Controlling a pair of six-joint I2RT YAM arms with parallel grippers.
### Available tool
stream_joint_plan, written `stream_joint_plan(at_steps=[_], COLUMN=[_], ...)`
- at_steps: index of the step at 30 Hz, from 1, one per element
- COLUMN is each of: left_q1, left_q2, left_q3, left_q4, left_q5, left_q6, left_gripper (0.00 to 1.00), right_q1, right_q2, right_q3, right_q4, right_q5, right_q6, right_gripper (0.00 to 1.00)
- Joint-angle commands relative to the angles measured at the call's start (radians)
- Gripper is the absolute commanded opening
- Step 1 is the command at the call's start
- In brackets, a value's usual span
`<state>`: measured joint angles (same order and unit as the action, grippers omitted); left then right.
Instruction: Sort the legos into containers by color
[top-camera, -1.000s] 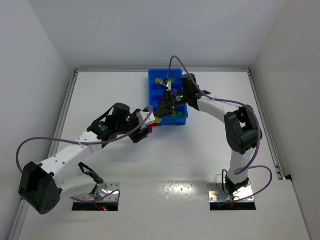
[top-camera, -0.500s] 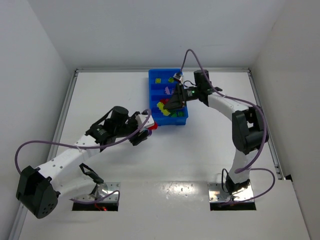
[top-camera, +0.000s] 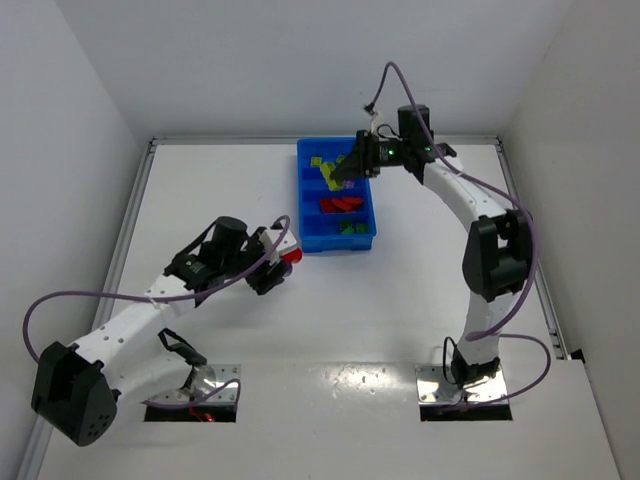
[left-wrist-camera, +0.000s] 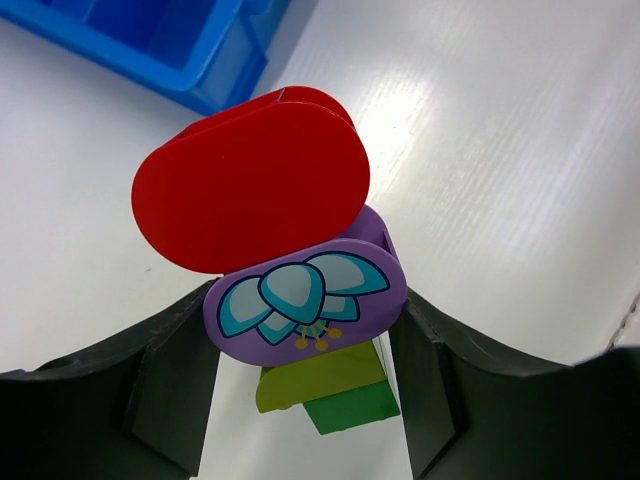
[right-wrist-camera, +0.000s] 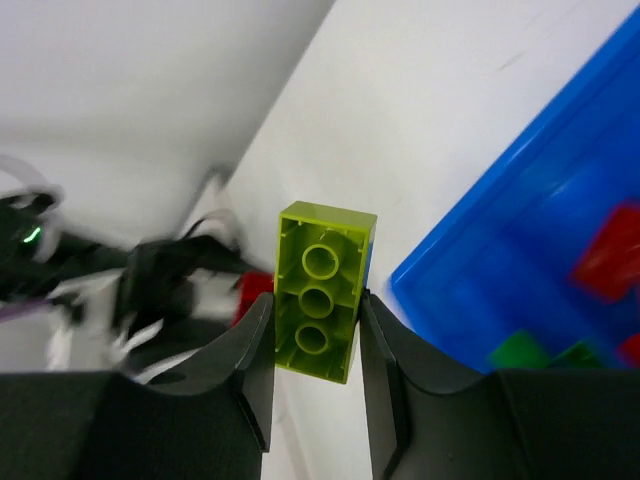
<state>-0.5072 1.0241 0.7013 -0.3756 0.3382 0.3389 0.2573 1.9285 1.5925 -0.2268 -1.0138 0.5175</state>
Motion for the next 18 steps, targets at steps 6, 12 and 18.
stream_joint_plan(at_steps=[6,12,18], left_q1=[0.087,0.108,0.128], left_q2=[-0.019,0.014,0.025], left_q3=[0.013,0.046,0.055], left_q4=[0.046,0.055,0.064], left_q5=[-0.001,-0.001,0.009], left_q6=[-0.101,-0.110,-0.110], left_gripper=[0.28,0.28,0.28], right_q1=[0.051,0.071,0.071], right_q2=[0.220,0.450,0.509], right_q3=[0.410,0.764,0.750], right_q4=[-0.176,-0.325,-0.218], right_q5=[0.521,0.681,0.845], right_q6=[-0.284,-0.419,-0.456], right_gripper=[0.00,0.00,0.00])
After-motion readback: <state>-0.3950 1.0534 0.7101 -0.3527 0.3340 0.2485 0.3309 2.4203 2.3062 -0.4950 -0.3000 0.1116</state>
